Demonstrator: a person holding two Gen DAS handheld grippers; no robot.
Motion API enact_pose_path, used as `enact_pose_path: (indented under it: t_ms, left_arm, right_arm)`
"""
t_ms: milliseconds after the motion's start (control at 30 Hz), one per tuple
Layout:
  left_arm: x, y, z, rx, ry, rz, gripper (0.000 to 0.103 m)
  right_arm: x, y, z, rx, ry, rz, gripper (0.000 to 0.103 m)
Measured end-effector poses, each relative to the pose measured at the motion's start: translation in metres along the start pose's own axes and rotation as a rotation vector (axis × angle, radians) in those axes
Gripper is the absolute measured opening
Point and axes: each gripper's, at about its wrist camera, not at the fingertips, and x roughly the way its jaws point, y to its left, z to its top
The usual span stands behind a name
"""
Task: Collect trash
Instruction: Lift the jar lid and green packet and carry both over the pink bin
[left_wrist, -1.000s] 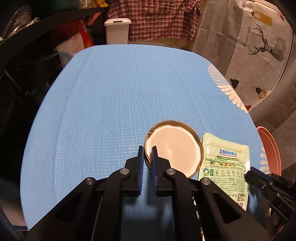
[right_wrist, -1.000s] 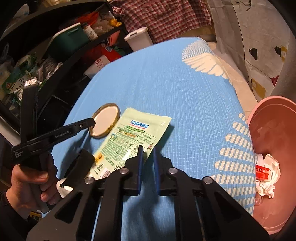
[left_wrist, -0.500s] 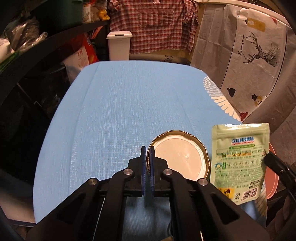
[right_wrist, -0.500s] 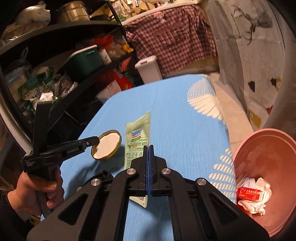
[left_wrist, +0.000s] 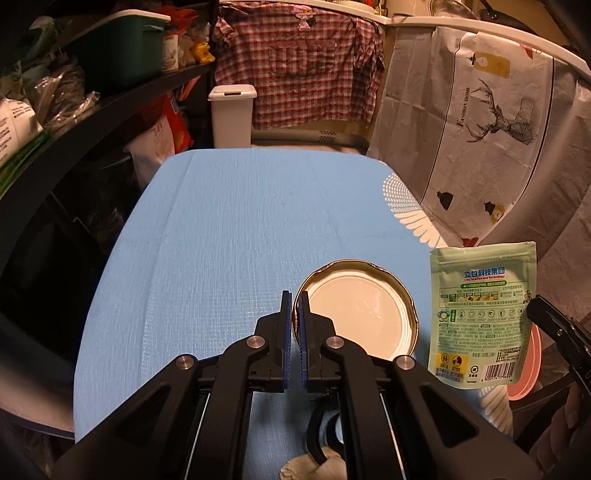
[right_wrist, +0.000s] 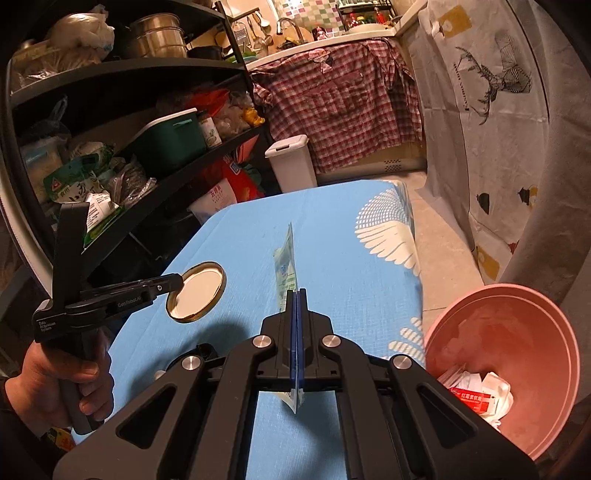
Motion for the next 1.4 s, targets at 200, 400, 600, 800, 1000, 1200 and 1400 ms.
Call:
enact_pose_path:
  t_ms: [200, 400, 600, 800, 1000, 1200, 1400]
  left_arm:
    - [-0.016, -0.007, 0.002, -0.007, -0.026, -0.015, 0.004]
    - [-0.03, -0.019, 0.003, 0.0, -0.048, -0.03, 0.004]
    - [-0.035, -0.029, 0.0, 0.019, -0.05, -0.038, 0.004]
    - [-0.036, -0.039, -0.002, 0.036, -0.047, -0.044, 0.004]
    - [-0.035, -0.045, -0.002, 0.051, -0.044, -0.044, 0.004]
    - [-0.029, -0.055, -0.003, 0.068, -0.038, -0.046, 0.004]
    - [-0.025, -0.066, -0.002, 0.077, -0.041, -0.054, 0.004]
  right_arm:
    - [-0.021, 0.004, 0.005, -0.033, -0.018, -0.004, 0.0]
    - [-0.047, 0.004, 0.022, -0.063, -0.042, -0.01, 0.0]
    - [-0.072, -0.005, 0.03, -0.106, -0.062, -0.036, 0.0]
    - [-0.086, -0.023, 0.034, -0.109, -0.078, -0.075, 0.0]
    - [-0.083, -0.04, 0.019, -0.079, -0.071, -0.109, 0.0]
    - [-0.085, -0.052, 0.016, -0.05, -0.079, -0.126, 0.0]
    - [-0.084, -0.064, 0.016, -0.04, -0.082, -0.157, 0.0]
